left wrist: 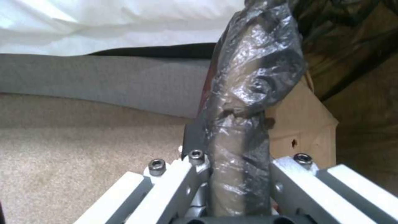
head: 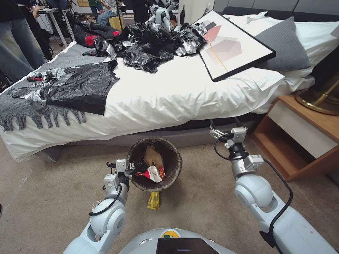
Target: Pick up the trash bin, then pick up the garbage from the floor and place it into the trash bin.
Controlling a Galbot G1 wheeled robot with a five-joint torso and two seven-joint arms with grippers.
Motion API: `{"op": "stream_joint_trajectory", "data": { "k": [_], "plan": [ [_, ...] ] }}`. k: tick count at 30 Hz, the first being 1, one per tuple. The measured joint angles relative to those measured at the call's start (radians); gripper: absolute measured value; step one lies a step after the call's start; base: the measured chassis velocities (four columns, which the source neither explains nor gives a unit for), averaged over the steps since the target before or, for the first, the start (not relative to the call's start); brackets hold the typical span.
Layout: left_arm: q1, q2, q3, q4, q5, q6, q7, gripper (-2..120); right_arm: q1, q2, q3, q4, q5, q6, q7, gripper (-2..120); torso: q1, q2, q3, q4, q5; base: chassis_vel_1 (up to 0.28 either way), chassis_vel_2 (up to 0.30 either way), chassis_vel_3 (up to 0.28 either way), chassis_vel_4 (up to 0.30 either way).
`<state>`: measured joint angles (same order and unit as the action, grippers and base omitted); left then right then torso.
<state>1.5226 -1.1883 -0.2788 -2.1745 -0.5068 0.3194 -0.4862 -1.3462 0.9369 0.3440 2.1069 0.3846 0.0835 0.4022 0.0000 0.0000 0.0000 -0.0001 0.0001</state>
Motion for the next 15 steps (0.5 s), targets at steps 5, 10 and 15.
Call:
{"op": "stream_joint_trajectory", "data": {
  "k": [5, 10, 15],
  "plan": [
    [0.006, 0.003, -0.007, -0.004, 0.005, -0.005, 0.0, 3, -0.034, 0.029, -0.014, -0.045, -0.056, 0.021, -0.001, 100, 0.0, 0.0, 0.0, 0.0001, -0.0001, 0.0, 0.0, 0.0, 0.0],
    [0.019, 0.002, -0.022, -0.016, 0.009, -0.012, 0.001, 3, -0.067, 0.058, -0.051, -0.086, -0.125, 0.045, -0.007, 100, 0.0, 0.0, 0.0, 0.0002, 0.0, 0.0, 0.0, 0.0, 0.0],
    [0.023, 0.003, -0.024, -0.019, 0.009, -0.014, 0.001, 3, -0.085, 0.064, -0.061, -0.098, -0.147, 0.054, -0.01, 100, 0.0, 0.0, 0.0, 0.0001, -0.0001, 0.0, 0.0, 0.0, 0.0]
  ]
}}
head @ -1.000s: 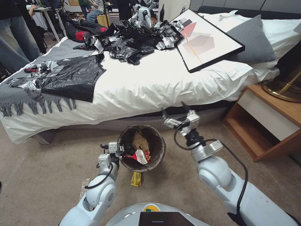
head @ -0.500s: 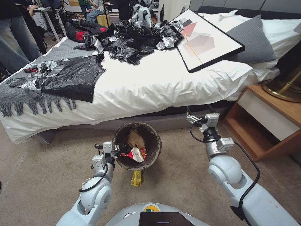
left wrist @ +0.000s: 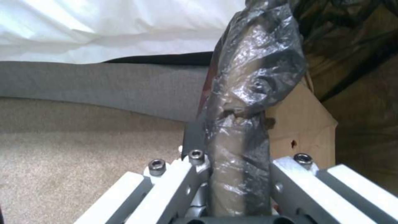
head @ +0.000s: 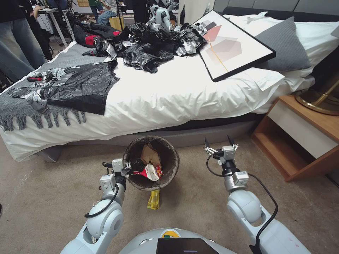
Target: Pick up the trash bin, then pick up the garbage from the floor and place it into the trash bin.
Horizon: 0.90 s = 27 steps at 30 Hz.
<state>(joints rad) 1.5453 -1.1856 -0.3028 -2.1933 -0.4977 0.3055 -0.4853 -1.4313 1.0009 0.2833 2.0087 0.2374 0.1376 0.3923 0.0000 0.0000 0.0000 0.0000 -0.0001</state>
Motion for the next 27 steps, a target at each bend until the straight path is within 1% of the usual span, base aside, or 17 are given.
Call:
{"op": "stream_joint_trajectory", "data": {
  "k": [20, 27],
  "plan": [
    [0.003, -0.008, 0.003, -0.001, -0.01, -0.006, -0.011, 3, -0.011, 0.01, -0.019, -0.003, -0.02, 0.011, 0.001, 100, 0.0, 0.0, 0.0, 0.0, 0.0, 0.0, 0.0, 0.0, 0.0],
    [0.003, -0.008, 0.001, -0.003, -0.011, -0.006, -0.011, 3, -0.003, 0.008, -0.03, -0.009, -0.02, 0.006, 0.002, 100, 0.0, 0.0, 0.0, 0.0001, 0.0, 0.066, 0.069, 0.071, 0.065]
  ]
}}
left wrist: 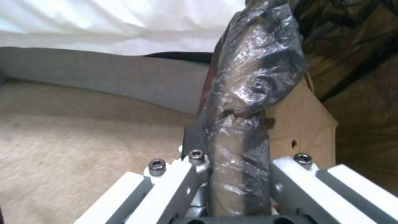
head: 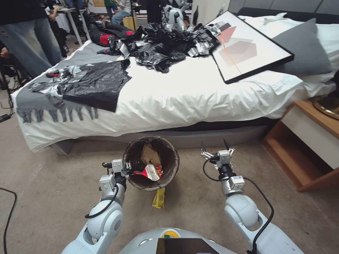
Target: Pick up the trash bin, then pick up the garbage from the floor and place it into the trash bin.
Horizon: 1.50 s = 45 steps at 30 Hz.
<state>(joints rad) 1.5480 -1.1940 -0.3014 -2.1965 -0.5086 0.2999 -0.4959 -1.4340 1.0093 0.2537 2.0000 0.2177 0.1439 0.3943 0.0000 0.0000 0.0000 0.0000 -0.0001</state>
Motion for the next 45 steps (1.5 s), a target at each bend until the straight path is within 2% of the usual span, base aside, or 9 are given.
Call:
{"op": "stream_joint_trajectory", "data": {
  "k": [22, 27, 33, 40, 45],
  "plan": [
    [0.0, 0.0, -0.002, -0.003, -0.001, 0.0, 0.001, 3, 0.01, 0.01, -0.02, -0.006, -0.001, -0.009, 0.002, 100, 0.0, 0.0, 0.0, 0.0003, 0.0001, 0.102, 0.1, 0.093, 0.095],
    [-0.001, 0.0, -0.002, -0.003, -0.002, -0.001, 0.002, 3, 0.013, 0.01, -0.022, -0.008, -0.001, -0.011, 0.004, 100, 0.0, 0.0, 0.0, -0.0003, 0.0001, 0.086, 0.091, 0.094, 0.08],
    [-0.002, -0.002, -0.001, 0.003, 0.015, -0.001, 0.002, 3, 0.018, 0.016, -0.026, -0.008, -0.001, -0.015, 0.011, 100, 0.0, 0.0, 0.0, 0.0006, 0.0001, 0.003, 0.005, 0.004, 0.01],
    [-0.003, -0.005, -0.001, 0.004, 0.018, -0.001, 0.003, 3, 0.02, 0.015, -0.029, -0.009, 0.002, -0.021, 0.015, 100, 0.0, 0.0, 0.0, -0.0005, 0.0, 0.0, 0.0, 0.0, 0.0],
    [-0.004, -0.006, -0.002, 0.005, 0.019, -0.001, 0.002, 3, 0.024, 0.013, -0.038, -0.008, 0.019, -0.035, 0.025, 100, 0.0, 0.0, 0.0, -0.0001, 0.0001, 0.0, 0.0, 0.0, 0.0]
  ]
}}
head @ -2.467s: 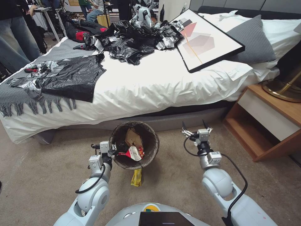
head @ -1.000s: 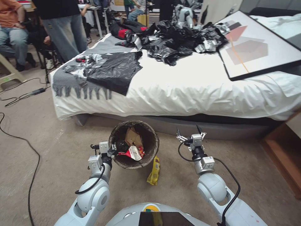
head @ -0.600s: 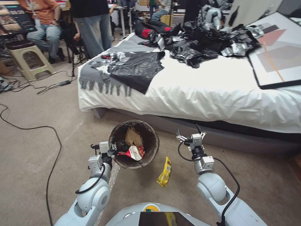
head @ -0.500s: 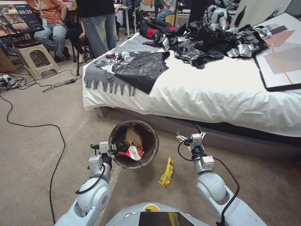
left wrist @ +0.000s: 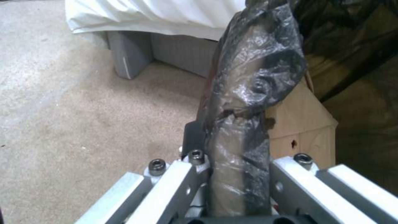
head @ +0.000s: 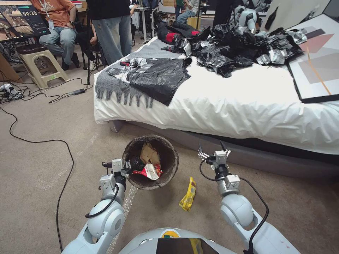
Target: Pick up the trash bin, then pick up the garbage from the floor and place it into the trash bin.
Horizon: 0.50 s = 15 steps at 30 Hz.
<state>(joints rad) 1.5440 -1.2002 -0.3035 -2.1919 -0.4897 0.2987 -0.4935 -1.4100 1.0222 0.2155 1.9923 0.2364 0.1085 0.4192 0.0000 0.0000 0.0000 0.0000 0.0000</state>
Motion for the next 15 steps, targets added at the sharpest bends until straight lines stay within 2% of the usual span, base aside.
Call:
{"op": "stream_joint_trajectory", "data": {
  "k": [3, 5, 6, 9, 10, 12, 13, 15],
  "plan": [
    [0.0, 0.0, -0.001, 0.001, 0.001, 0.0, 0.0, 3, 0.001, -0.005, -0.009, 0.006, 0.026, -0.019, 0.013, 100, 0.0, 0.0, 0.0, 0.0, 0.0, 0.0, 0.0, 0.0, 0.0],
    [0.0, 0.002, -0.003, 0.002, 0.003, 0.0, 0.0, 3, 0.01, -0.029, -0.032, 0.029, 0.123, -0.091, 0.053, 100, 0.0, 0.0, 0.0, 0.0001, 0.0, 0.0, 0.0, 0.0, 0.0],
    [0.0, 0.002, -0.003, 0.002, 0.003, 0.0, 0.0, 3, 0.01, -0.029, -0.032, 0.029, 0.123, -0.091, 0.053, 100, 0.0, 0.0, 0.0, 0.0001, 0.0, 0.0, 0.0, 0.0, 0.0],
    [0.001, 0.005, -0.005, 0.001, 0.004, -0.001, 0.0, 3, 0.038, -0.075, -0.076, 0.044, 0.3, -0.218, 0.081, 100, 0.0, 0.0, 0.0, 0.0001, 0.0, 0.0, 0.0, 0.0, 0.0],
    [0.001, 0.005, -0.005, 0.001, 0.004, -0.001, 0.0, 3, 0.038, -0.075, -0.076, 0.044, 0.3, -0.218, 0.081, 100, 0.0, 0.0, 0.0, 0.0001, 0.0, 0.0, 0.0, 0.0, 0.0],
    [0.002, 0.009, -0.005, -0.001, 0.004, -0.002, 0.0, 3, 0.06, -0.101, -0.095, 0.042, 0.439, -0.292, 0.087, 100, 0.0, 0.0, 0.0, 0.0001, 0.0, 0.0, 0.0, 0.0, 0.0],
    [0.002, 0.009, -0.005, -0.001, 0.004, -0.002, 0.0, 3, 0.06, -0.101, -0.095, 0.042, 0.439, -0.292, 0.087, 100, 0.0, 0.0, 0.0, 0.0001, 0.0, 0.0, 0.0, 0.0, 0.0],
    [0.0, 0.015, -0.005, -0.002, 0.002, -0.002, 0.0, 3, 0.078, -0.115, -0.1, 0.039, 0.54, -0.341, 0.093, 100, 0.0, 0.0, 0.0, 0.0002, 0.0, 0.0, 0.0, 0.0, 0.0]
  ]
}}
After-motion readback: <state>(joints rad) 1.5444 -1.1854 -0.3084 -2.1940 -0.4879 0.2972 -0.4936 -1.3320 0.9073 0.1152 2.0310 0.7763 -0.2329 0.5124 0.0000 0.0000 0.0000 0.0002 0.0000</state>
